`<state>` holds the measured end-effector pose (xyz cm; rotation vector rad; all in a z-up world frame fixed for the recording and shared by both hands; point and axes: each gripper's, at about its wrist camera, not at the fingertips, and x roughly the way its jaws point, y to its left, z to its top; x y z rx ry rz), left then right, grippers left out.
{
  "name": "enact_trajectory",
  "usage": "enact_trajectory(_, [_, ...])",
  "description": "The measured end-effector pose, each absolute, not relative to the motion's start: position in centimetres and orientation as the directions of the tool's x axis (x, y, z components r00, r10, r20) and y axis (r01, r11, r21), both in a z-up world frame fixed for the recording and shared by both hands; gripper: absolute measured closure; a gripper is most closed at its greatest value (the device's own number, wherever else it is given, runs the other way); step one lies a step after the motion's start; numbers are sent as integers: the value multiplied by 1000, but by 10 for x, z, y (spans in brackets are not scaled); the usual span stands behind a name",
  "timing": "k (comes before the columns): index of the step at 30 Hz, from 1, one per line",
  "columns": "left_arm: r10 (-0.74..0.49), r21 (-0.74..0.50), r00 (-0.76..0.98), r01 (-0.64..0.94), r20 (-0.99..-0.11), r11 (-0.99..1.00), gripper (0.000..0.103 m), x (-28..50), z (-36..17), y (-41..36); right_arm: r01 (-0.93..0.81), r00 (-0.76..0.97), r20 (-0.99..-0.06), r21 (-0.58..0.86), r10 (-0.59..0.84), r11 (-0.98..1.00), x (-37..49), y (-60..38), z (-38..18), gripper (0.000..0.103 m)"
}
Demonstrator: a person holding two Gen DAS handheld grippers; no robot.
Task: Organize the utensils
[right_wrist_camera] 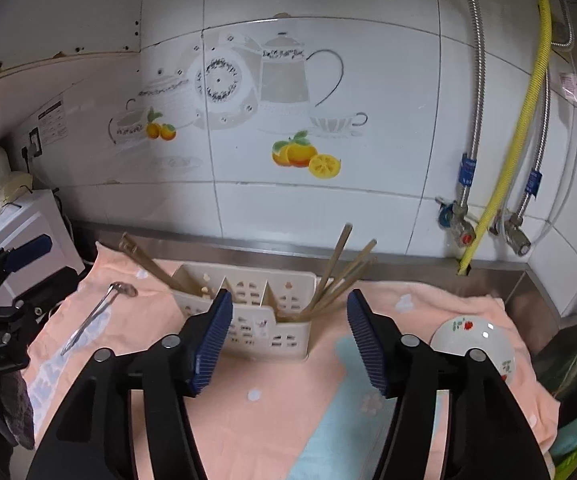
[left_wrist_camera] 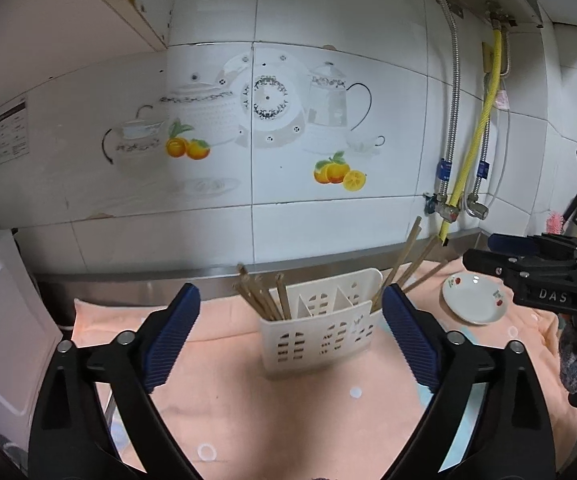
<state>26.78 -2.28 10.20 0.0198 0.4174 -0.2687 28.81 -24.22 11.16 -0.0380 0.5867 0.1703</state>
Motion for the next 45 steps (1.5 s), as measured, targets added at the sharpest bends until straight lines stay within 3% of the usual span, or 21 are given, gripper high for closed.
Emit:
enact_trajectory(5, [-247, -47, 882, 249, -401, 967, 5, 245, 95, -9, -155, 833, -537, 7, 135, 988, 263, -239, 101, 28])
enact_trajectory(13, [-211, -60, 870, 206, -445, 977, 5, 219, 72, 13, -153, 836, -530, 19, 139, 988, 223, -234, 78, 15])
enact_trajectory(23, [-170, -17, 867, 183, -469, 983, 5, 180, 43, 16, -150, 838, -520, 71, 165, 986, 177, -232, 51, 10])
enact_trajectory(45, [-168, -48, 872, 164, -459, 985, 5, 124, 22, 15, -98, 864, -491, 49, 109, 994, 111, -226, 28, 7])
